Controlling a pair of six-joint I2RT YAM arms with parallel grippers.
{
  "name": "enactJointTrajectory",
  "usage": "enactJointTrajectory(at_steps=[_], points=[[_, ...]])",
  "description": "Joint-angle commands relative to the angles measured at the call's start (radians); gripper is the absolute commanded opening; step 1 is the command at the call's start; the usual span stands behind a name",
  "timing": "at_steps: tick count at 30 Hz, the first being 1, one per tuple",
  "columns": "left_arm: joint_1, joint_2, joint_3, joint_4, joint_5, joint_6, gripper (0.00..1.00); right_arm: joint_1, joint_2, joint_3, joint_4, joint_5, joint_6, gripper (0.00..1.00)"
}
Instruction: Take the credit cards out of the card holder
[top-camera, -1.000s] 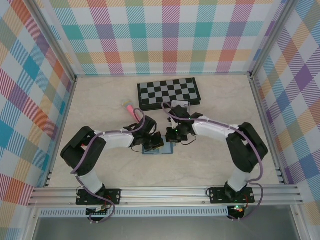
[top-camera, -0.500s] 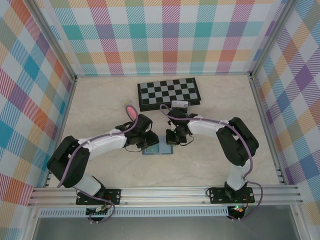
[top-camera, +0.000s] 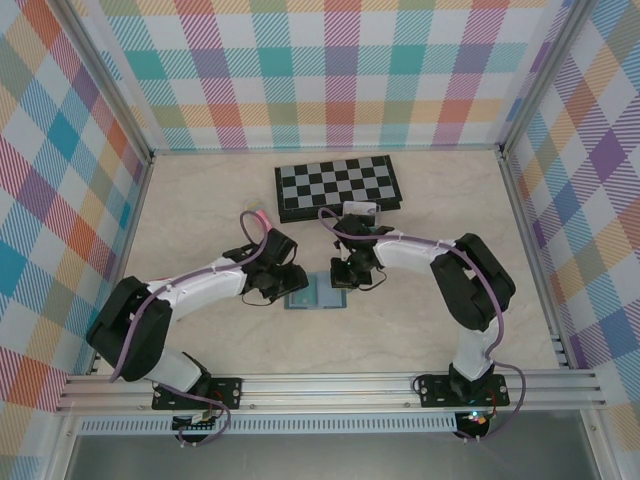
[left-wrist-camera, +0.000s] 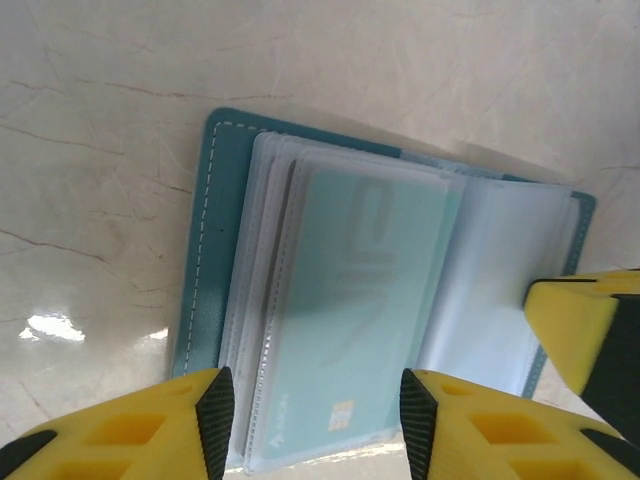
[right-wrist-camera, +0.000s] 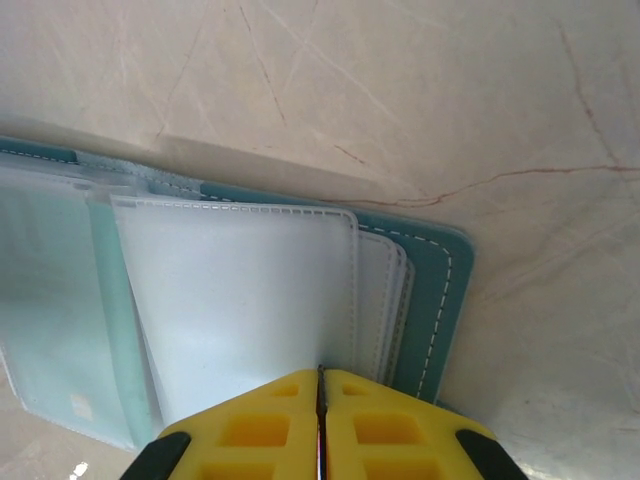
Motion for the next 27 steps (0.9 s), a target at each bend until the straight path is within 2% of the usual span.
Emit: enactJointTrajectory(at_steps=[1, 6, 13, 18, 24, 27], points=[[0.006, 0.034, -0.009, 0.009, 0.028, 0.003, 0.49, -0.001, 0.044, -0.009, -0.001, -0.037, -0.032, 0.09], [0.005, 0.046, -0.01, 0.036, 0.043, -0.008, 0.46, -0.002, 0.052, -0.005, -0.001, -0.043, -0.03, 0.09], [0.006, 0.032, -0.008, 0.04, 0.051, -0.008, 0.36, -0.002, 0.067, -0.003, -0.014, -0.024, -0.028, 0.09], [0.005, 0.006, -0.006, 0.023, 0.03, -0.002, 0.36, -0.002, 0.069, -0.001, -0.019, -0.014, -0.027, 0.09], [0.006, -0.008, -0.02, 0.073, 0.083, 0.0, 0.35, -0.003, 0.072, -0.001, -0.021, -0.01, -0.026, 0.09], [0.004, -0.019, -0.015, 0.053, 0.071, 0.008, 0.32, -0.002, 0.07, -0.001, -0.022, -0.009, -0.027, 0.09]])
